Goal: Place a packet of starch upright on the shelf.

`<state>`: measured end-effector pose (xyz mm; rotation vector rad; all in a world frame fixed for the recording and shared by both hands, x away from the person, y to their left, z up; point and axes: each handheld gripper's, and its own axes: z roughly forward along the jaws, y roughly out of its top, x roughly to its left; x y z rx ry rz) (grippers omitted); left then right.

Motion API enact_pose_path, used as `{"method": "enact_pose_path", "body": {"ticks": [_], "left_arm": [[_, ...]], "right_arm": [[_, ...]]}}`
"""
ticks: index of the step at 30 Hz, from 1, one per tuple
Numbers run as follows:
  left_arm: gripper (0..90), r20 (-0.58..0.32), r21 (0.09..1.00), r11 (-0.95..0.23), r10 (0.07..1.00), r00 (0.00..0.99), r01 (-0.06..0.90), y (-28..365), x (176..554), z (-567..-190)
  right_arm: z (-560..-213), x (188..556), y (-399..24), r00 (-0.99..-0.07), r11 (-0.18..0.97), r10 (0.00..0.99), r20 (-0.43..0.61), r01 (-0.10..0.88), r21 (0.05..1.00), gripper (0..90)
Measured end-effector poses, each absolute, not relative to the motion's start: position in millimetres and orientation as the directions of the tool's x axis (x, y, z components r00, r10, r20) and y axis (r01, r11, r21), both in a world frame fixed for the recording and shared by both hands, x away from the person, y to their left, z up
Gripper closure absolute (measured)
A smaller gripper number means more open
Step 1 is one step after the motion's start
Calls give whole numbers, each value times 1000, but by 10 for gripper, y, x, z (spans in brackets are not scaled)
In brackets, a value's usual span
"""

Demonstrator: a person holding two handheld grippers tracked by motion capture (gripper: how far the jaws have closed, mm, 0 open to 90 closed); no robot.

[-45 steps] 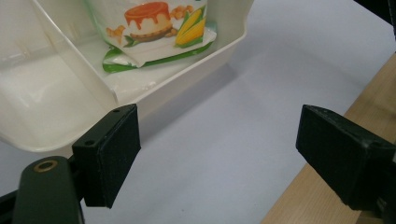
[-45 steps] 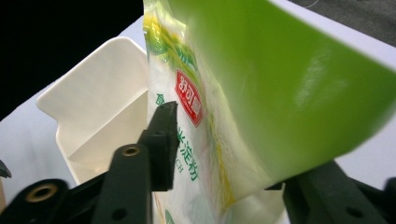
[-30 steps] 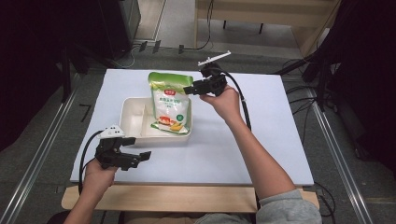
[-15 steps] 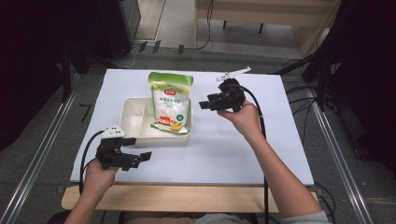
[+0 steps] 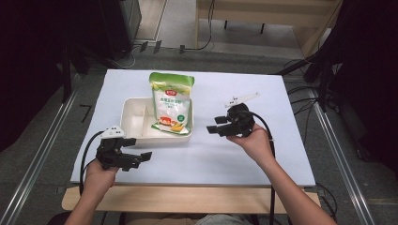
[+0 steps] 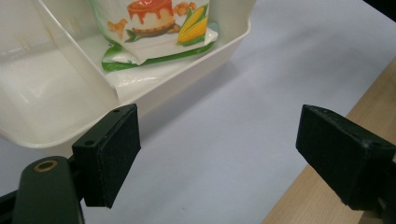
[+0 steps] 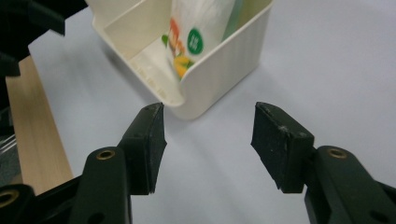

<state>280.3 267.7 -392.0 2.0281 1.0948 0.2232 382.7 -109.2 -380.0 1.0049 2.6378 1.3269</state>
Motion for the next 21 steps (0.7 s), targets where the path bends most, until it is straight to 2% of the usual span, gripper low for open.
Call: {"method": "enact_pose_path", "body": {"ticks": [10, 21], "left_arm": [[146, -192, 718, -311, 771, 607, 623, 2677, 2823, -3907], [146, -186, 711, -322, 772, 608, 625, 2646, 2836, -3916]], "right_arm": [[-4097, 3550, -1031, -800, 399, 535, 272, 523, 753, 451], [-4273, 3550, -957, -800, 434, 534, 273, 537, 723, 452]]}}
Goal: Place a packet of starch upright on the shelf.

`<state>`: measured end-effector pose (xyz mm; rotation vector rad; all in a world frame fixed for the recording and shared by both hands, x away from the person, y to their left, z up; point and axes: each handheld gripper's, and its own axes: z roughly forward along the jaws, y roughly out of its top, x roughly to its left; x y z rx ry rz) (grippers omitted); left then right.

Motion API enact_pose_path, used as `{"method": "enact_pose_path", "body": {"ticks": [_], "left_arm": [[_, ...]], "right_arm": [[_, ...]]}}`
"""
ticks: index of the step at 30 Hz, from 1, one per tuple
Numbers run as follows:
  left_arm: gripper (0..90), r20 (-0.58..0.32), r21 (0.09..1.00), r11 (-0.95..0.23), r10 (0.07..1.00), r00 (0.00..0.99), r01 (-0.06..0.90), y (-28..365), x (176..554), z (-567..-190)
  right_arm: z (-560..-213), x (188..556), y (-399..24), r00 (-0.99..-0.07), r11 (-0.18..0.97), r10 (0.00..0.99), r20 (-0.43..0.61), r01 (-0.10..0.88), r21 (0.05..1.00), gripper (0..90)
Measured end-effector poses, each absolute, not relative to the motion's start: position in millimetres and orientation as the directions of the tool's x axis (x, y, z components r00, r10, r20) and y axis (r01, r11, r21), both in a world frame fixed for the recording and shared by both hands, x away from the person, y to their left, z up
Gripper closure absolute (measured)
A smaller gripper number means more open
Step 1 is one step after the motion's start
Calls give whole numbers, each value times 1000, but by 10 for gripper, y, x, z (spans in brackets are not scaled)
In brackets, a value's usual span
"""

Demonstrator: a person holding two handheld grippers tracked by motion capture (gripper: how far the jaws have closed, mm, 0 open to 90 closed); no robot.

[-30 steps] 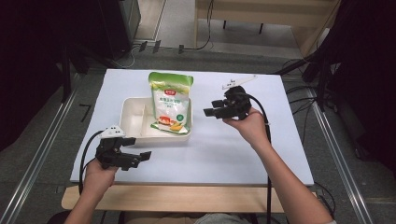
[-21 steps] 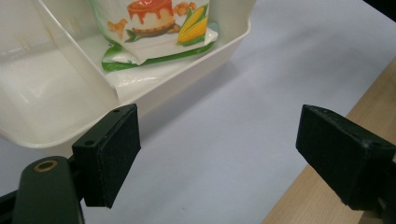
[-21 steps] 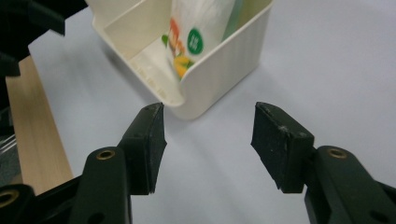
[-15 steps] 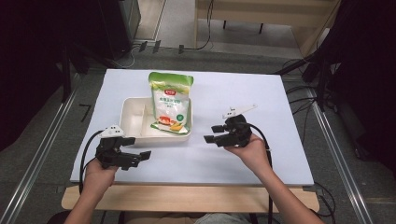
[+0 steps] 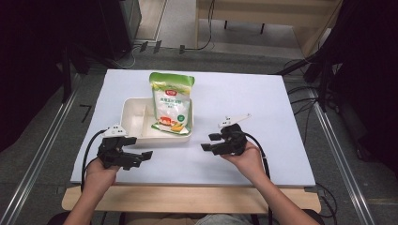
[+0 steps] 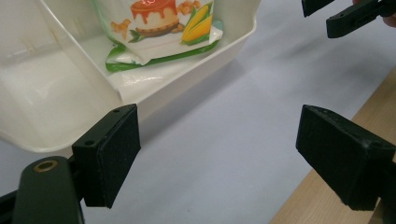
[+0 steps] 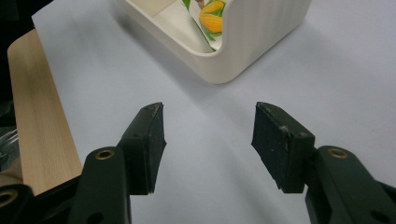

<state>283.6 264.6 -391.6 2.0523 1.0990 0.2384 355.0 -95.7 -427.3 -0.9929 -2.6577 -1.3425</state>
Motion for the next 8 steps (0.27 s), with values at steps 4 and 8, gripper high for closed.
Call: {"method": "enact_pose_path", "body": {"ticks": [4, 8], "left_arm": [[146, -187, 713, -316, 775, 604, 626, 2633, 2832, -3917], [146, -185, 712, -319, 774, 605, 626, 2632, 2837, -3921]], "right_arm": [[-4301, 3558, -956, -798, 440, 536, 275, 542, 716, 452], [-4324, 3569, -950, -796, 446, 533, 287, 553, 704, 451]]}}
